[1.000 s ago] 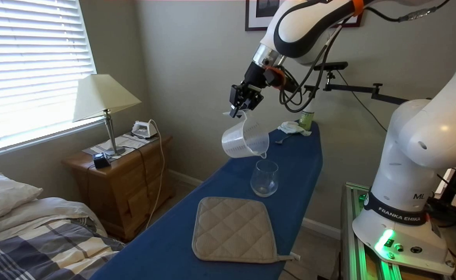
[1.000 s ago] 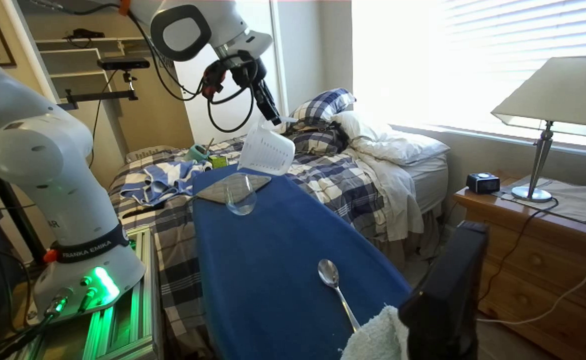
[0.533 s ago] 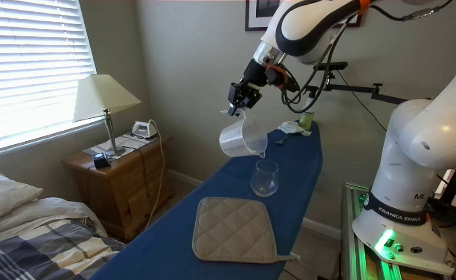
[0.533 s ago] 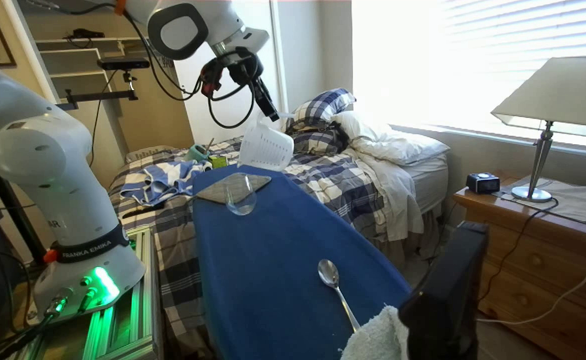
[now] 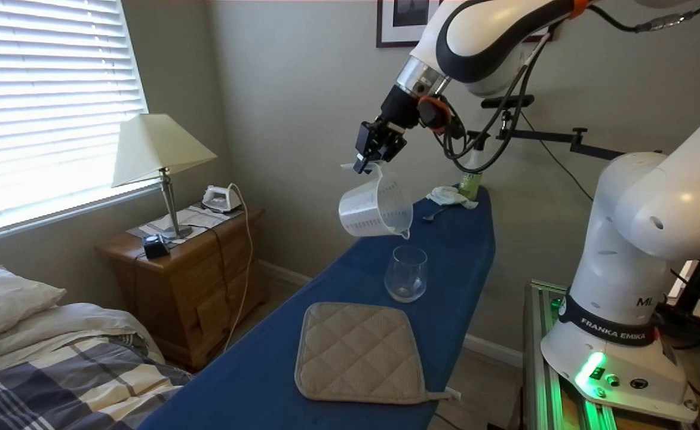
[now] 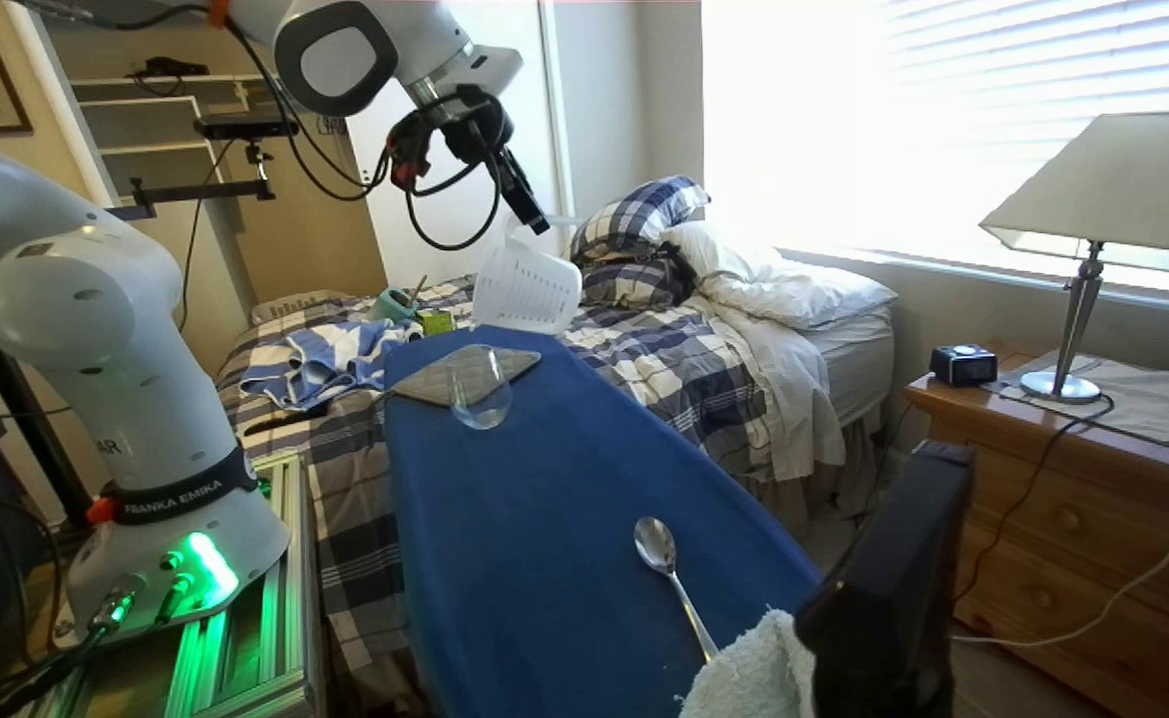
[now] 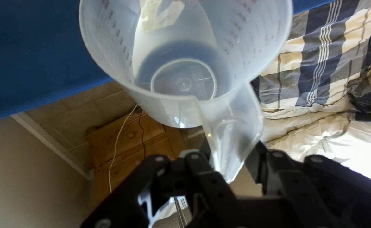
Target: Pour the contents from the jar into the cup
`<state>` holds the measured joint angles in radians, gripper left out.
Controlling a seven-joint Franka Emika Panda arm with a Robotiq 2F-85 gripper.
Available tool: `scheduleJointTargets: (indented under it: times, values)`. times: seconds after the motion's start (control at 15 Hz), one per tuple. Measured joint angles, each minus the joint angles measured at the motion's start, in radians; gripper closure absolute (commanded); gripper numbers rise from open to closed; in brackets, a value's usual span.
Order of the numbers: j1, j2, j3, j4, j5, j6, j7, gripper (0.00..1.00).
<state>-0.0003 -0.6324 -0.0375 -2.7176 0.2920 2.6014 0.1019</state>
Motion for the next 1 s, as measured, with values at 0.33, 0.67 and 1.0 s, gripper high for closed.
scheduleJointTargets:
  times: [0.33,0.67,1.0]
  values:
    - [0.014,-0.034,-0.012,-0.016,0.0,0.003,-0.022,0.91]
    - [0.031,-0.052,-0.022,-0.026,0.0,0.022,-0.035,0.91]
    - [0.047,-0.053,-0.031,-0.026,0.0,0.036,-0.045,0.91]
